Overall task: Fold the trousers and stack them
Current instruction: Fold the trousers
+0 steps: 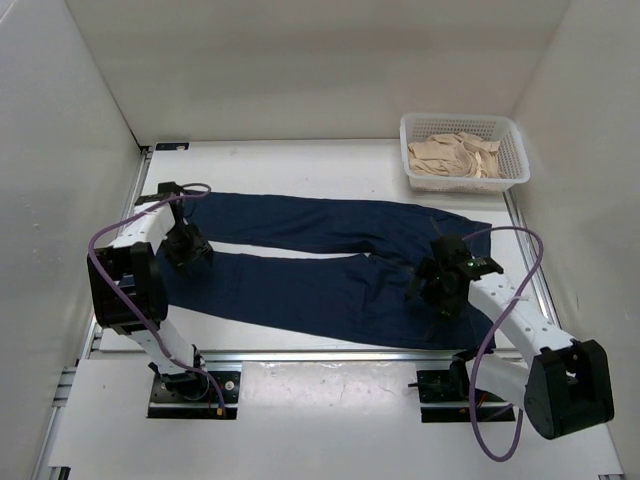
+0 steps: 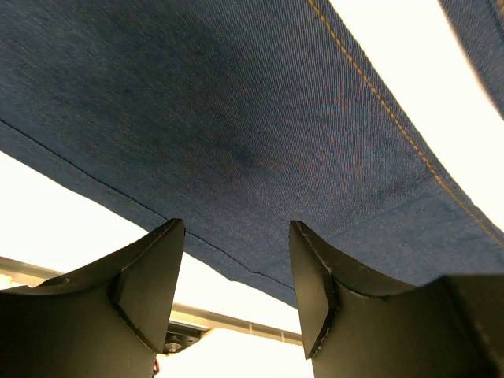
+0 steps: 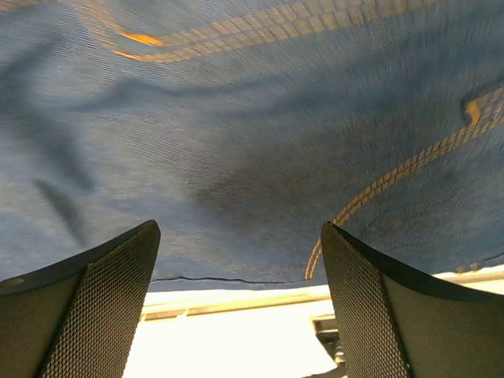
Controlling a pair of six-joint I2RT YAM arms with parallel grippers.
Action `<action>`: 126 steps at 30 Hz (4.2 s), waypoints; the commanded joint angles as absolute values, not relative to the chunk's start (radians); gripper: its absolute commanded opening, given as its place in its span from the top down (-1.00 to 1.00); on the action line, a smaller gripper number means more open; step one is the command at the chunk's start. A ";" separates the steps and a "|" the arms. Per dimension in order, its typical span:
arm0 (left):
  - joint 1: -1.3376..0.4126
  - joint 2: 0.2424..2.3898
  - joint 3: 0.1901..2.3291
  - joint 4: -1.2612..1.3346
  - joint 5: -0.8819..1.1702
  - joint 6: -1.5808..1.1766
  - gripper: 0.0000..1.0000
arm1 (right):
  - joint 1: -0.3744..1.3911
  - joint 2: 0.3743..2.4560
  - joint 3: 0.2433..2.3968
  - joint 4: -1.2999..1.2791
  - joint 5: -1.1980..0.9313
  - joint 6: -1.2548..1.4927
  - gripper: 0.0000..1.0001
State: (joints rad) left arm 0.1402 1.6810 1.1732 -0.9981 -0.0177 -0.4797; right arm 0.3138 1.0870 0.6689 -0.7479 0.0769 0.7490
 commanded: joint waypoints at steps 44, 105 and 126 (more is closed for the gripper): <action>0.675 1.689 1.134 -0.908 -0.071 -0.640 -0.23 | 0.150 1.146 0.832 -0.759 -0.066 0.630 -0.46; 0.400 1.592 1.493 -1.031 -0.074 -0.568 0.79 | 0.038 0.887 0.566 -0.624 0.291 0.959 0.72; 0.400 1.574 1.534 -1.049 -0.083 -0.566 0.79 | -0.091 1.014 0.436 -0.603 -0.078 0.922 -0.43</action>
